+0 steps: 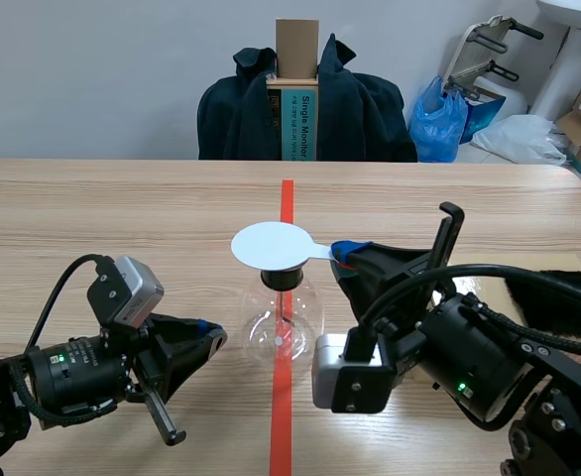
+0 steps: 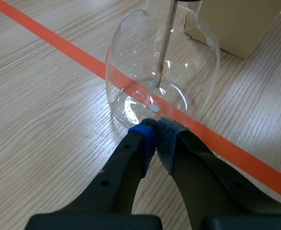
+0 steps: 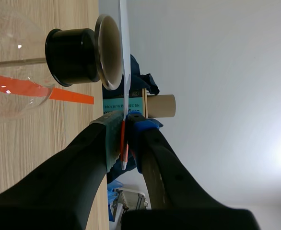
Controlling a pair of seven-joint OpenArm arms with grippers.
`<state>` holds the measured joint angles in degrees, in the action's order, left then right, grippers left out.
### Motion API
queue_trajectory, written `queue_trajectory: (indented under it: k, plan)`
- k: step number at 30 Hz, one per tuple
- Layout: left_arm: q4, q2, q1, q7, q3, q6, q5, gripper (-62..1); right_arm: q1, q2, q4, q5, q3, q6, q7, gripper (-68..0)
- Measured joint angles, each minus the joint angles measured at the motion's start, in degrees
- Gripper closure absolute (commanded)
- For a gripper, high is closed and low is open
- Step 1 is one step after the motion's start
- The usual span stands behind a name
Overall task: Do the electroscope experiment.
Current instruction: 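Move the plate toward and away from the electroscope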
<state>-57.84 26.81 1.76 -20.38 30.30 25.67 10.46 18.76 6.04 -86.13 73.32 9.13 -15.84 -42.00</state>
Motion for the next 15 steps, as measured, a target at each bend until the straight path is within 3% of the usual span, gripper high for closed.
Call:
queue_trajectory:
  k: [7, 15]
  plan:
    - [0.0, 0.0, 0.0, 0.0, 0.0, 0.0, 0.0, -1.6, 0.0, 0.0, 0.0, 0.0, 0.0, 0.0, 3.6, -0.8]
    - [0.0, 0.0, 0.0, 0.0, 0.0, 0.0, 0.0, -1.6, 0.0, 0.0, 0.0, 0.0, 0.0, 0.0, 13.6, -0.8]
